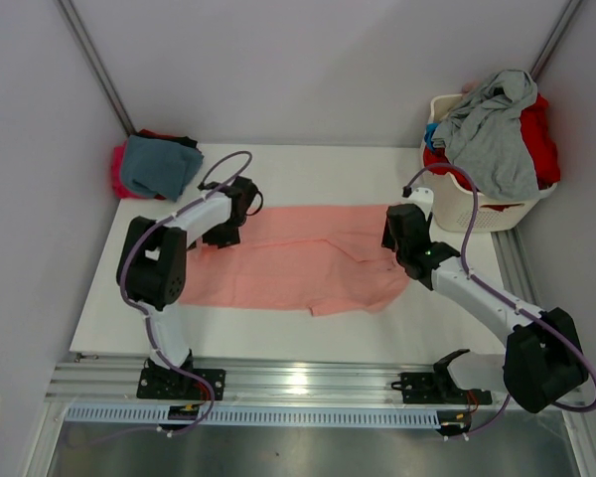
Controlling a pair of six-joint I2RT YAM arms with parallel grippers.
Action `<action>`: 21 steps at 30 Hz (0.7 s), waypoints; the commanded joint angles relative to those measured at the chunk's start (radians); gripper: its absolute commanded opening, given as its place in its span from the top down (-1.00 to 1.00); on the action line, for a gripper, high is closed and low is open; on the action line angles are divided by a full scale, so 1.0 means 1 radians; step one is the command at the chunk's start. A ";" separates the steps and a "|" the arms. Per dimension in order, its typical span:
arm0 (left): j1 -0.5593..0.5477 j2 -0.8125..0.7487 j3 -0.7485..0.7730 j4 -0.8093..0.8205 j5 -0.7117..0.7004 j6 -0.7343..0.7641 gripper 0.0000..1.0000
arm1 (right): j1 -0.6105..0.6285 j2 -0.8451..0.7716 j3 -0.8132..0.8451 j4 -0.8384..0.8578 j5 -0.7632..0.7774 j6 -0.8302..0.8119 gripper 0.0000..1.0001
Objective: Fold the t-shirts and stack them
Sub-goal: Fold the flattened tshirt in 1/3 of the way
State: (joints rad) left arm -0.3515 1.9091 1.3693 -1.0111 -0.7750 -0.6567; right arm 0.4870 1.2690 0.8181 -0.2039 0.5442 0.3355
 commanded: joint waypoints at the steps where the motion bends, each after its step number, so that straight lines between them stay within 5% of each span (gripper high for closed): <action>1: 0.058 -0.152 -0.060 0.197 0.260 0.032 -0.93 | 0.002 -0.043 0.009 0.020 -0.026 0.000 -0.10; 5: 0.111 -0.323 -0.190 0.449 0.606 0.109 -0.80 | 0.010 -0.085 -0.031 0.011 -0.044 0.008 -0.10; 12: 0.282 -0.346 -0.219 0.483 0.888 0.024 -0.80 | 0.067 -0.137 -0.043 -0.025 -0.064 0.040 -0.08; 15: 0.403 -0.314 -0.245 0.534 1.032 -0.029 -0.56 | 0.120 -0.166 -0.046 -0.054 -0.053 0.046 -0.08; 21: 0.476 -0.234 -0.197 0.502 1.025 -0.056 -0.57 | 0.185 -0.258 -0.076 -0.123 -0.044 0.072 -0.08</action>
State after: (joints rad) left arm 0.1127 1.6333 1.1393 -0.5251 0.1596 -0.6651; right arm 0.6502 1.0672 0.7578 -0.2825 0.4873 0.3737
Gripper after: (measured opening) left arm 0.785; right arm 0.544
